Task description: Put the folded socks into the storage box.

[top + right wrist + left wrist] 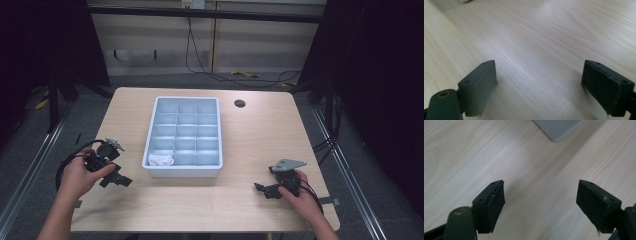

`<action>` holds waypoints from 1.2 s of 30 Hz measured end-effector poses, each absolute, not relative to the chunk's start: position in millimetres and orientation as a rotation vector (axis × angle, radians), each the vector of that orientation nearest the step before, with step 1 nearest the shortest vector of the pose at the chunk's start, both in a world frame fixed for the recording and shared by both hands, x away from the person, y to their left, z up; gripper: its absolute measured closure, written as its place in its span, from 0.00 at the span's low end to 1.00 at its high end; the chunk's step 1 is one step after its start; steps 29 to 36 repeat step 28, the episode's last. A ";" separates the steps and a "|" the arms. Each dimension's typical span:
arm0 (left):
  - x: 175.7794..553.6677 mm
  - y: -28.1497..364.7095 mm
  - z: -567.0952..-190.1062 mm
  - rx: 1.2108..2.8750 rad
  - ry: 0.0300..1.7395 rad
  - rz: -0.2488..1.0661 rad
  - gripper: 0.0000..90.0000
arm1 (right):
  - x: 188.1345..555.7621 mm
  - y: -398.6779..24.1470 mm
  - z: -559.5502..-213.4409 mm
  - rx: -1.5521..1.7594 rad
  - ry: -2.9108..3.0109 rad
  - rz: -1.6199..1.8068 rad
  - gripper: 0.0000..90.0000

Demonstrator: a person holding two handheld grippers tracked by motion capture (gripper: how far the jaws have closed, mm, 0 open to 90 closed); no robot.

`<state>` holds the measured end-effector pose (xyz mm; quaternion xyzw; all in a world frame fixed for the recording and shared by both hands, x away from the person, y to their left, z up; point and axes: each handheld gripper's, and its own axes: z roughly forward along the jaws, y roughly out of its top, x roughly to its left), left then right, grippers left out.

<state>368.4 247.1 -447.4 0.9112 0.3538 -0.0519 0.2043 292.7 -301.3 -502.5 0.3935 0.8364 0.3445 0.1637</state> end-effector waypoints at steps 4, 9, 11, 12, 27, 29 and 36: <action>366.4 250.1 -452.0 2.536 0.994 -0.145 0.25 | 292.6 -301.2 -502.5 1.124 2.384 0.982 0.13; 363.8 252.5 -459.2 2.535 0.999 -0.149 0.25 | 292.7 -301.2 -502.5 1.123 2.384 0.983 0.13; 363.3 253.5 -460.6 2.536 1.001 -0.145 0.25 | 292.5 -301.2 -502.5 1.126 2.384 0.982 0.13; 363.1 254.2 -460.7 2.534 0.998 -0.145 0.25 | 292.6 -301.2 -502.5 1.123 2.384 0.983 0.13; 355.7 257.0 -467.4 2.525 0.986 -0.122 0.25 | 292.6 -301.2 -502.5 1.124 2.384 0.983 0.13; 355.7 257.0 -467.4 2.525 0.986 -0.122 0.25 | 292.6 -301.2 -502.5 1.122 2.384 0.983 0.13; 355.7 257.0 -467.4 2.525 0.986 -0.122 0.25 | 292.6 -301.2 -502.5 1.122 2.384 0.983 0.13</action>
